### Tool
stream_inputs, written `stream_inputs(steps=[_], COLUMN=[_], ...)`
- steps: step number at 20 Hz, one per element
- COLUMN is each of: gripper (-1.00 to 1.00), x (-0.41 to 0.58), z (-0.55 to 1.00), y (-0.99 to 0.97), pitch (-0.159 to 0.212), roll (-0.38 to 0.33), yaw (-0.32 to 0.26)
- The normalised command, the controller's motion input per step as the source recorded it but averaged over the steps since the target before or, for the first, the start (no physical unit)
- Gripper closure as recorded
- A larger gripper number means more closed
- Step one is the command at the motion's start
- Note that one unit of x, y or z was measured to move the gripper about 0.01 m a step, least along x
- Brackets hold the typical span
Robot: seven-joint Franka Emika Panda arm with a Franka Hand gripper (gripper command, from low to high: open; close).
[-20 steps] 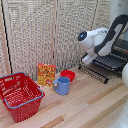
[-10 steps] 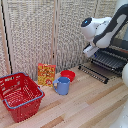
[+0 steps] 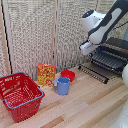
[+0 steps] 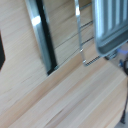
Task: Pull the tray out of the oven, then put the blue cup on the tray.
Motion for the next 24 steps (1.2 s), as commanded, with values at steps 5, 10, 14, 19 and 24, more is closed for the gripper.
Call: stream_inputs(steps=[5,10,14,19,24], gripper=[-1.00,-1.00,-1.00,-1.00,-1.00], x=[0.000,0.001,0.061,0.091,0.110], z=[0.15,0.18,0.26,0.31,0.03], y=[0.34,0.37,0.40,0.56,0.60], pitch=[0.067,0.024,-0.006,-0.067,-0.069], roll=[0.319,0.314,0.275,0.193,0.096], yaw=[-0.111,-0.129,-0.154,-0.123,-0.138])
